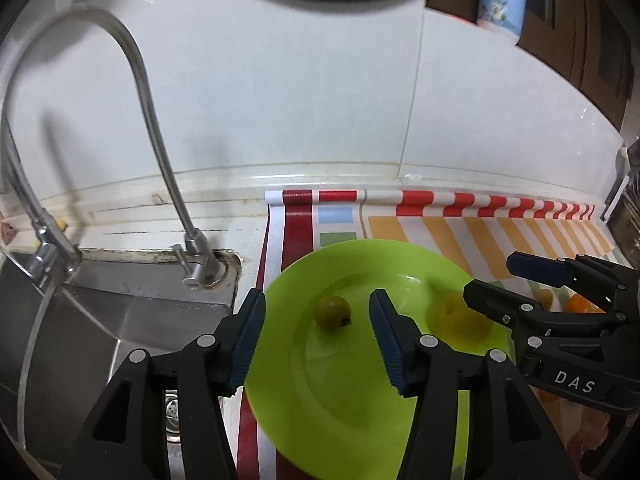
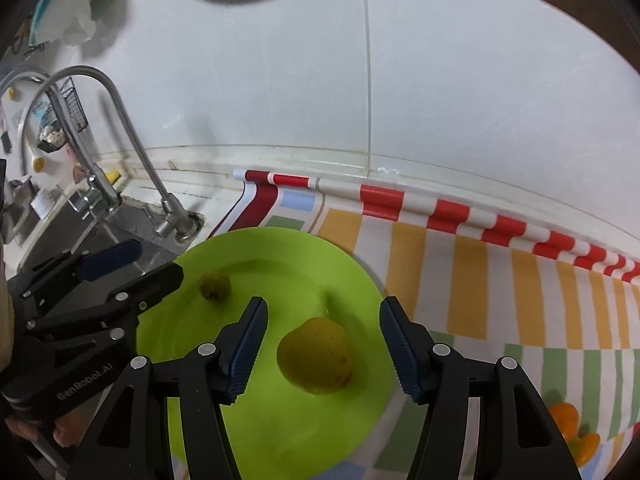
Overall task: Organize fruits
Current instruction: 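Open both tools to drop the lime and pomelo onto the plate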
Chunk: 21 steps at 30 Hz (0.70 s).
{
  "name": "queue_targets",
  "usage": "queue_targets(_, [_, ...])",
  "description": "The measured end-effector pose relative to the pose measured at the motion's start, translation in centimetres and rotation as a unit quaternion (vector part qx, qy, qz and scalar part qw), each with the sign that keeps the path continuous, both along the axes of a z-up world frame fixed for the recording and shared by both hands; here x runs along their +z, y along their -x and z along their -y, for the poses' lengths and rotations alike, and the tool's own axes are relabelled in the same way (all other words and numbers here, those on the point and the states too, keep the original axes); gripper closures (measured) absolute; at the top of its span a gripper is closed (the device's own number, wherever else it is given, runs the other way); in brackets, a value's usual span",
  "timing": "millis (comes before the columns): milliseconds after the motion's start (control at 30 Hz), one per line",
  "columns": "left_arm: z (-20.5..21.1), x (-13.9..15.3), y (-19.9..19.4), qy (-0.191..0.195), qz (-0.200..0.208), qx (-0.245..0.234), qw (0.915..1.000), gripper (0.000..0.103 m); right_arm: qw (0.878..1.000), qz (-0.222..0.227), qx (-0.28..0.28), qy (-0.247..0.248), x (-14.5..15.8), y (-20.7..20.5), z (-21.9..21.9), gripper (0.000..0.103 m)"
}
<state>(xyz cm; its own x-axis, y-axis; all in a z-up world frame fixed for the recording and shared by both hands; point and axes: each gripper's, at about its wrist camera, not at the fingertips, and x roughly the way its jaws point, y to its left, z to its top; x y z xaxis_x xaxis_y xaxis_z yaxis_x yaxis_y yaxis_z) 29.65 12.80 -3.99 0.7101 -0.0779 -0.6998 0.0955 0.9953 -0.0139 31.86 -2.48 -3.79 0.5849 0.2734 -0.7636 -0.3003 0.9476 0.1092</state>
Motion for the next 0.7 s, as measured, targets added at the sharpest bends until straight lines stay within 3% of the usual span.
queue_targets(367, [1.7,3.8,7.1,-0.011,0.056,0.010,0.9983,0.028,0.999,0.048,-0.016,-0.015,3.5,6.2,3.4,0.044])
queue_targets(700, [4.1,6.3,12.3,-0.003,0.086,-0.010,0.9963,0.021,0.994,0.097,-0.040,-0.015,6.6,12.1,6.5,0.044])
